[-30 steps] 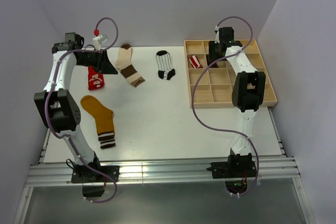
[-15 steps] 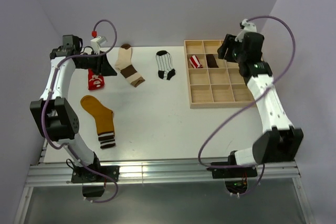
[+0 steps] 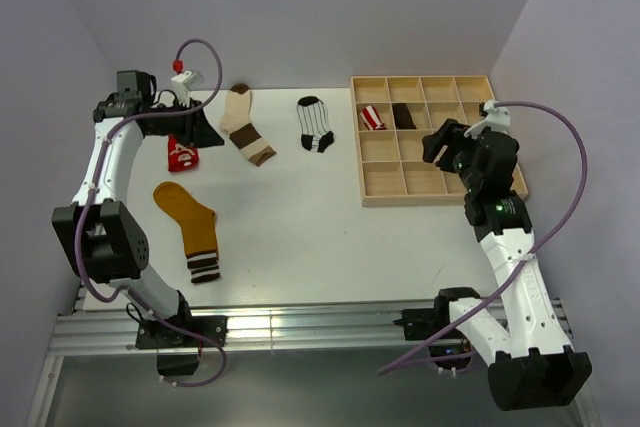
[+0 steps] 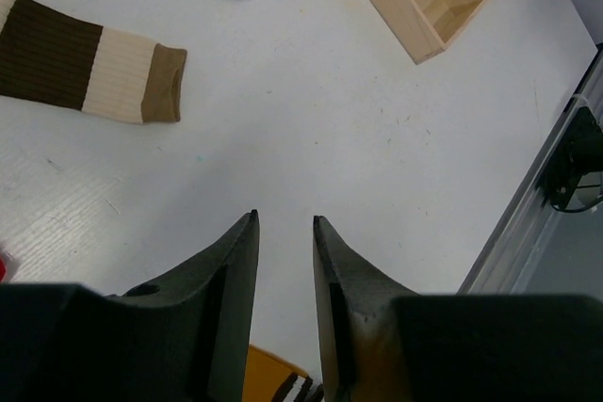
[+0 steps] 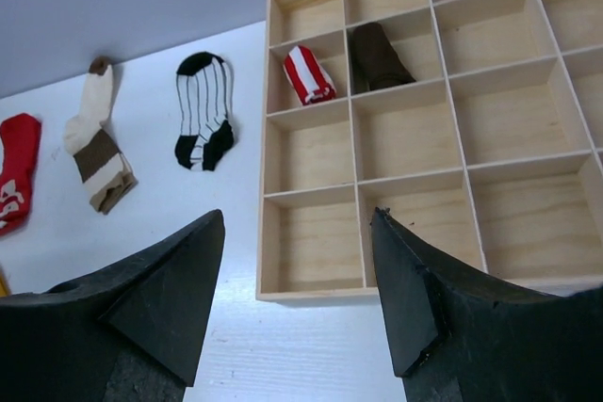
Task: Roll the socks
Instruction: Reset both arms
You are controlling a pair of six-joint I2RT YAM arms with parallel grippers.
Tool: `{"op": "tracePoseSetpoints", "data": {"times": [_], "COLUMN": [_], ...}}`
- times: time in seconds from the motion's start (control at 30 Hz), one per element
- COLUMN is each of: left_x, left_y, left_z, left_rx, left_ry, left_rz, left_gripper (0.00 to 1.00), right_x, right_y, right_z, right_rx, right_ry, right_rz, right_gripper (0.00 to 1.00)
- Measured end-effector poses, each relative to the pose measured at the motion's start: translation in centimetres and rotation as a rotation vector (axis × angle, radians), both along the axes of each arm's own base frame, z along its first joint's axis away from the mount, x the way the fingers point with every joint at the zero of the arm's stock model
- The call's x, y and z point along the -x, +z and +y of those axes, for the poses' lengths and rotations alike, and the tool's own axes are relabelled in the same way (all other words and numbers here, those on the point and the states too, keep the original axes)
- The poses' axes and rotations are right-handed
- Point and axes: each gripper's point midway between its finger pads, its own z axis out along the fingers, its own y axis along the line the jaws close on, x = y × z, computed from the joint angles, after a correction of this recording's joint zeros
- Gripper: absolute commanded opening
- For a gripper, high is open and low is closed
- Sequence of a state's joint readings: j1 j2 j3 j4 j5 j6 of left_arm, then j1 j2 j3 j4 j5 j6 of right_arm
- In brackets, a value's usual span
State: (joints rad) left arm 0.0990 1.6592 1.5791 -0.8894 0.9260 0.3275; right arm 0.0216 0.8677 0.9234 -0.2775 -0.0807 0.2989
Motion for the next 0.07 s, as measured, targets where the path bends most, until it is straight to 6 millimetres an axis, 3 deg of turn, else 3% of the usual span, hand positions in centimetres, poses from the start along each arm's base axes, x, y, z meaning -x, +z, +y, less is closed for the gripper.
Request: {"op": "tracePoseSetpoints", "data": {"times": [0.07], "left_x": [0.01], "left_y": [-0.07], "left_z": [-0.09], "left_rx": [0.000], "left_ry": [-0.002], "left_rz": [0.000], "left_gripper": [0.34], "right_x": [0.03], "right_y": [-0.68], "right_z": [-0.16], "right_rx": [-0.001], "right_ry": [-0.011], "right_rz": [0.016], "right_gripper": [0.72]}}
